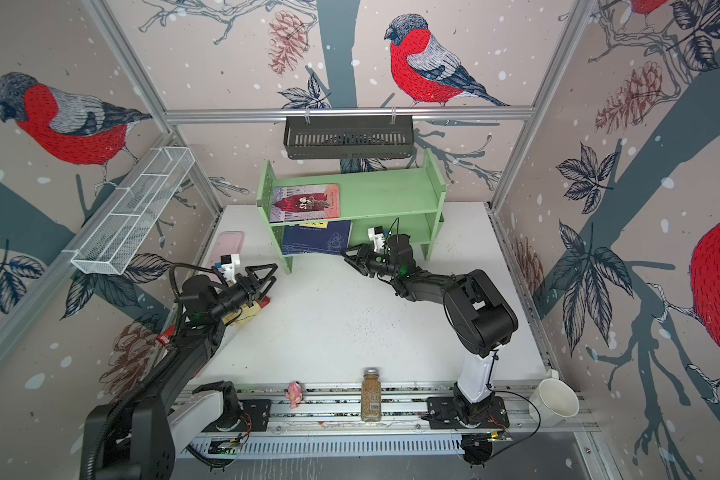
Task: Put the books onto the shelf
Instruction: 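Push the book into the lower tier beside the blue books with the right gripper, then press the book deeper into the lower tier with the right gripper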
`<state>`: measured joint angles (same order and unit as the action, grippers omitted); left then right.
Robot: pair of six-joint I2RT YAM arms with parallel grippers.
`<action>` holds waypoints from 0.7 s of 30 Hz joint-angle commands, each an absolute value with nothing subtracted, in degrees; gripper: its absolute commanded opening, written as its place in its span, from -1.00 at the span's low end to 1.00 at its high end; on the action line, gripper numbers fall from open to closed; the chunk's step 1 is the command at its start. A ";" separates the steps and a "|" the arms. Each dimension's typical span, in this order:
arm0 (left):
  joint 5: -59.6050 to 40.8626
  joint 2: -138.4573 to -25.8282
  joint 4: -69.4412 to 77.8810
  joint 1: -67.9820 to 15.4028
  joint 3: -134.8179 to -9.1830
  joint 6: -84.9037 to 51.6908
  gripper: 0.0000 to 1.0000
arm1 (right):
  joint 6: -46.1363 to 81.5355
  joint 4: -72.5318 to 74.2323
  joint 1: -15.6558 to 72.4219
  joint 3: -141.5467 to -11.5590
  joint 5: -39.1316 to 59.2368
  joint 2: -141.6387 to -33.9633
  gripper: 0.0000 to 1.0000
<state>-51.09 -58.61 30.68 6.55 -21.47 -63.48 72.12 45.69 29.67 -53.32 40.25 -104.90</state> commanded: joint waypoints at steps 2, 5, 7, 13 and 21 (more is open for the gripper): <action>-52.11 -58.62 31.90 6.77 -21.88 -63.80 0.56 | 74.50 49.05 29.89 -53.80 38.33 -106.05 -0.11; -52.21 -58.71 32.14 6.77 -21.88 -64.06 0.56 | 74.70 48.73 29.97 -54.72 38.25 -106.71 -0.17; -52.12 -58.69 32.21 6.77 -21.80 -64.16 0.56 | 74.94 48.69 30.14 -55.34 38.32 -107.29 -0.23; -52.18 -58.44 32.60 6.77 -21.75 -64.49 0.56 | 75.35 48.96 30.41 -55.72 38.25 -107.65 -0.51; -52.36 -58.27 32.86 6.77 -21.68 -64.77 0.56 | 71.85 44.10 29.51 -58.01 39.41 -108.18 -0.95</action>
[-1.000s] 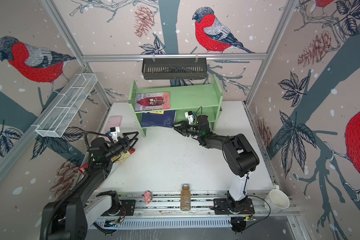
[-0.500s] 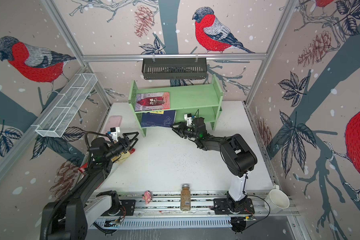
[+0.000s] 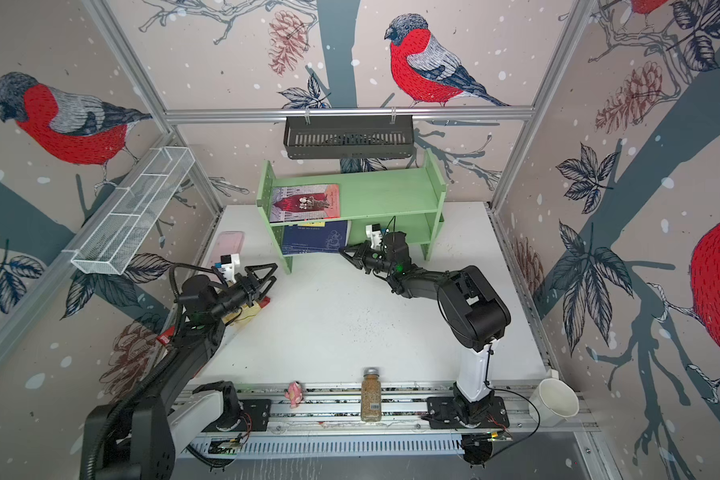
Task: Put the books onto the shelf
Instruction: 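Press the book deeper into the lower tier with the right gripper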
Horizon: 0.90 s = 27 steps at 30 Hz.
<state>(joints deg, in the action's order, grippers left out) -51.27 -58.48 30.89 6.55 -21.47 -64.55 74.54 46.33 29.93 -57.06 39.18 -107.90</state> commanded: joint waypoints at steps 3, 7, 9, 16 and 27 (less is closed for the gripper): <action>-52.42 -58.27 32.95 6.77 -21.63 -64.73 0.56 | 69.10 40.17 28.57 -59.95 40.78 -108.71 -0.96; -52.32 -58.36 32.88 6.77 -21.62 -64.69 0.56 | 66.06 36.61 27.40 -62.87 43.55 -110.30 -0.97; -52.29 -58.43 32.87 6.77 -21.62 -64.60 0.56 | 65.01 35.09 26.97 -64.25 44.58 -111.28 -0.97; -52.21 -58.53 32.87 7.12 -21.53 -64.60 0.56 | 63.81 34.16 27.01 -67.30 47.05 -113.63 -0.97; -52.30 -58.45 33.53 7.21 -21.18 -64.79 0.56 | 60.45 29.22 27.30 -70.56 48.05 -115.11 -0.97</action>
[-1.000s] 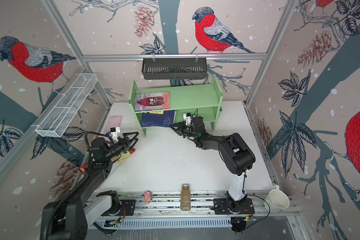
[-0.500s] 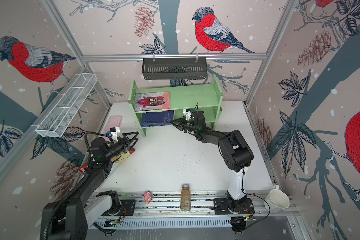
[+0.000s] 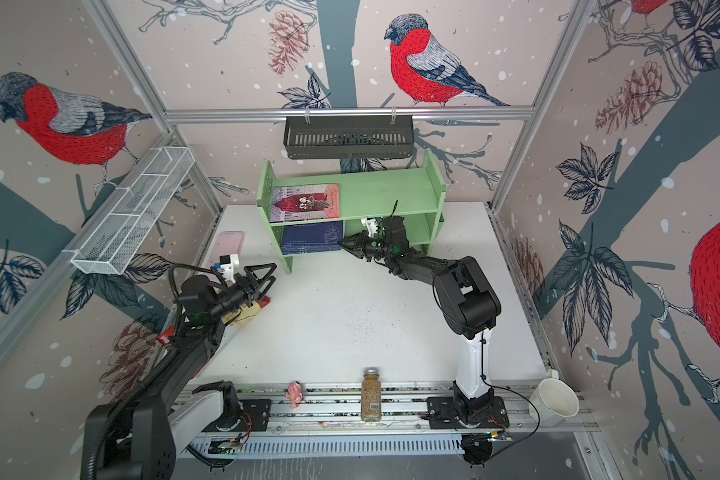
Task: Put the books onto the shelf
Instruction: 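Press the book deeper into the lower tier with the right gripper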
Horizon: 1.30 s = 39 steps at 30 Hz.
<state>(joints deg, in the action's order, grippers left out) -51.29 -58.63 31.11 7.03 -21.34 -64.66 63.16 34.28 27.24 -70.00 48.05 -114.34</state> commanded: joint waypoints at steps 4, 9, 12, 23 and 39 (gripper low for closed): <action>-52.43 -58.44 33.49 7.21 -21.36 -64.85 0.56 | 59.75 28.86 27.25 -70.57 48.52 -115.05 -0.96; -52.38 -58.45 33.66 7.21 -21.21 -64.86 0.56 | 57.55 25.88 27.09 -71.86 48.91 -115.05 -0.78; -52.29 -58.45 33.66 7.30 -21.18 -64.85 0.56 | 57.31 25.50 26.66 -71.43 47.99 -114.41 -0.52; -52.32 -58.01 33.61 7.29 -20.93 -64.86 0.57 | 57.22 27.42 25.32 -66.18 42.26 -109.19 -0.27; -52.29 -57.67 33.56 7.47 -20.78 -64.82 0.56 | 58.10 30.15 25.00 -69.99 42.03 -110.10 -0.36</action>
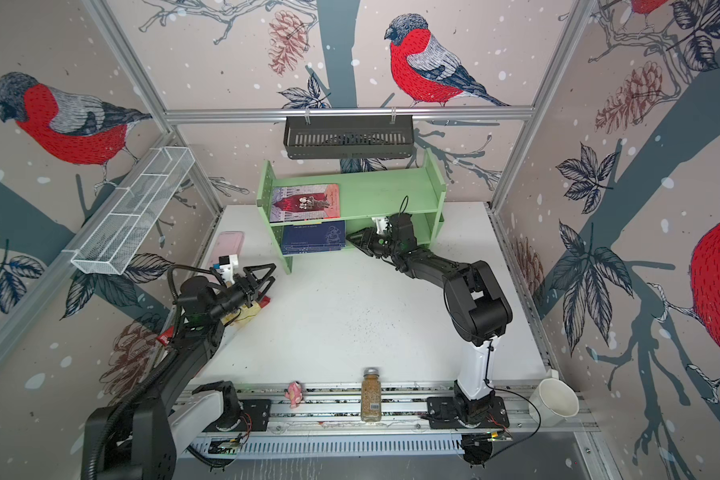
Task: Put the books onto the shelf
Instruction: 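Press the book deeper into the lower tier with the right gripper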
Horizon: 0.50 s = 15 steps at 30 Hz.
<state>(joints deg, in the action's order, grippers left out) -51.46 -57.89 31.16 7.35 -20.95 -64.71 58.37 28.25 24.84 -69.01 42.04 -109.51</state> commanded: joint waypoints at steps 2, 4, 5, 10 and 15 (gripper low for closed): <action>-52.23 -57.74 33.56 7.47 -20.83 -64.64 0.57 | 58.10 29.66 25.00 -70.95 42.14 -110.88 -0.42; -52.03 -57.90 33.66 7.55 -20.99 -64.15 0.57 | 58.10 29.53 25.05 -71.69 42.21 -111.49 -0.49; -51.87 -58.20 33.58 7.55 -21.21 -63.47 0.56 | 58.01 29.29 25.14 -72.00 42.23 -111.77 -0.54; -52.03 -60.22 32.83 7.55 -23.38 -60.92 0.55 | 56.79 27.53 25.53 -73.59 42.15 -112.72 -0.65; -52.96 -63.17 32.89 7.56 -26.14 -58.58 0.50 | 56.08 26.16 25.85 -74.74 42.03 -113.49 -0.70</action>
<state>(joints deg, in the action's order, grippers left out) -51.55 -62.24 31.11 7.46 -25.10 -60.99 57.19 26.50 25.74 -74.02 42.02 -112.95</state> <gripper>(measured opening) 0.753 0.154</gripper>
